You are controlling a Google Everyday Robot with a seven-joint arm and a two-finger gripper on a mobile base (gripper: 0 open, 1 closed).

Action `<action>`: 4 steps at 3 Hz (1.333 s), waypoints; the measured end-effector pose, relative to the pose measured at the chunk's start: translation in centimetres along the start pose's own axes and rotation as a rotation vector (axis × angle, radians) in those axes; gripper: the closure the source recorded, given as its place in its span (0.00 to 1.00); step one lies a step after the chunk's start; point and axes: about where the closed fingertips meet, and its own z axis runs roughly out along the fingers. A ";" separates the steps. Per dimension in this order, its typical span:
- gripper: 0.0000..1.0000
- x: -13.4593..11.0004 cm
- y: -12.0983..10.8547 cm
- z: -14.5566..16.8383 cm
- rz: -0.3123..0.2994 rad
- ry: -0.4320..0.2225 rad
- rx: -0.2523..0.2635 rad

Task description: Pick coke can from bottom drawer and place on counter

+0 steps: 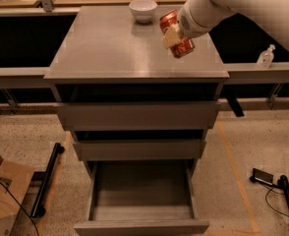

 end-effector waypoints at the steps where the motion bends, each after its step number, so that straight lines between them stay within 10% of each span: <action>1: 1.00 -1.7 -0.1 3.3 0.001 0.022 -0.026; 2: 1.00 -2.3 -0.6 6.3 0.035 0.043 -0.063; 4: 0.52 -1.9 -1.3 10.2 0.063 0.116 -0.073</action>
Offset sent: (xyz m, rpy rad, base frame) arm 0.0897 0.0285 -0.0440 0.0848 0.1255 0.0031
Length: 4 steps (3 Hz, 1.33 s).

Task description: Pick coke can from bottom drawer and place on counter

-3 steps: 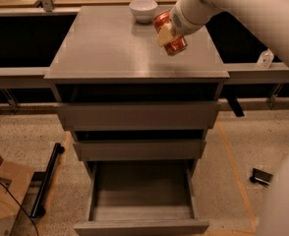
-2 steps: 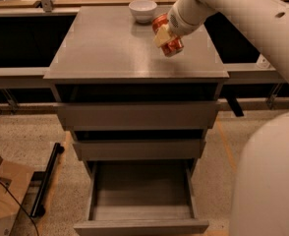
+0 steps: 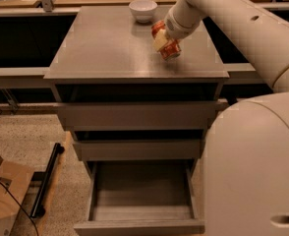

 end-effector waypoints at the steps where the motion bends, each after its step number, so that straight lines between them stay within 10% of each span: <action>1: 0.28 0.4 -0.1 1.0 0.010 0.023 -0.003; 2: 0.05 0.8 0.0 1.8 0.017 0.042 -0.008; 4: 0.00 0.9 0.1 2.0 0.017 0.045 -0.009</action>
Offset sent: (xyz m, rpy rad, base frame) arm 0.0048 -0.0015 -0.0217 -0.0092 0.0597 -0.0238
